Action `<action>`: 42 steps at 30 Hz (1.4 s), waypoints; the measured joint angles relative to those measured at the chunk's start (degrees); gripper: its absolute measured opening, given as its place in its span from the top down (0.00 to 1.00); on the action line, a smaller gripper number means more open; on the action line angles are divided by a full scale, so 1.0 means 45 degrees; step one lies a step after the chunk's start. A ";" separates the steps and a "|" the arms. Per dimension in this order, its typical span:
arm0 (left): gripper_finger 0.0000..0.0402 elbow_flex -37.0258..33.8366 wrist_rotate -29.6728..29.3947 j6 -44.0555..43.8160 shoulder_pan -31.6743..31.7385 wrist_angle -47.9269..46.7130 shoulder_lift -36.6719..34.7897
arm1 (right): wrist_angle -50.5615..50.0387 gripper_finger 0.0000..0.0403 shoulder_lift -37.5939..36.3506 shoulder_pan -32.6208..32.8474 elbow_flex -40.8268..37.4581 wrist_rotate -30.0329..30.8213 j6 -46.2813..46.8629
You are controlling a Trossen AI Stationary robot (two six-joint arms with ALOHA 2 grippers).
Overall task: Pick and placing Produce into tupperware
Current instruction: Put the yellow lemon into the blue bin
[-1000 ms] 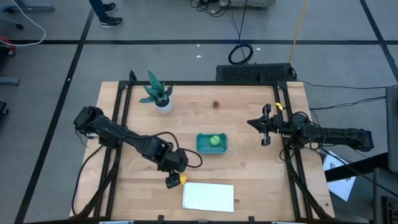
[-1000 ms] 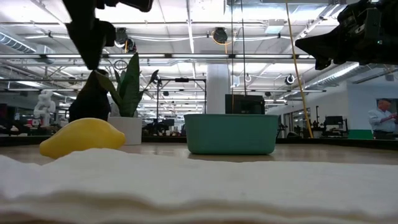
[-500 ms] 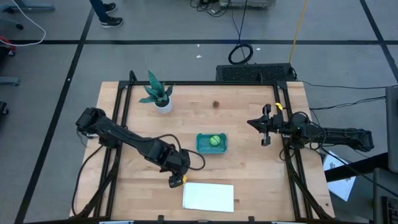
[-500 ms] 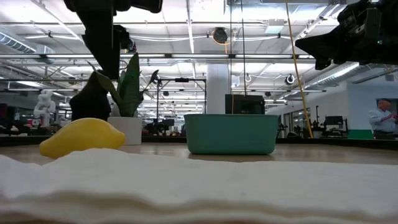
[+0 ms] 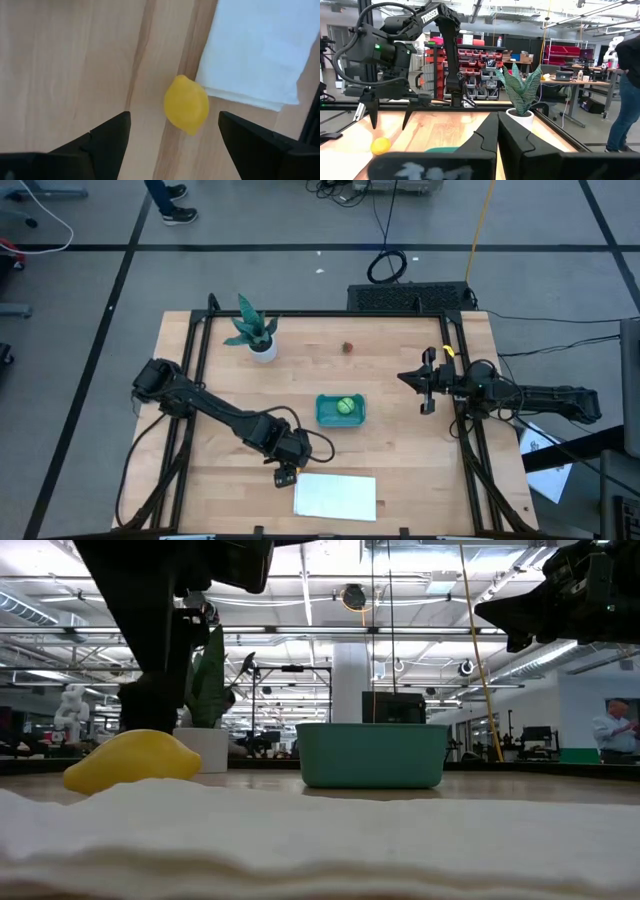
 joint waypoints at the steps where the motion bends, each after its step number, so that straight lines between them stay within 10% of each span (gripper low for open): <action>1: 0.23 -0.0007 0.0037 -0.0255 0.0000 0.0052 0.0000 | 0.0005 1.00 0.0000 0.0000 0.0000 0.0000 0.0000; 42: 0.23 -0.0087 0.0375 -0.2068 -0.0121 0.1236 0.1433 | -0.0005 1.00 0.0000 0.0000 -0.0002 0.0000 0.0002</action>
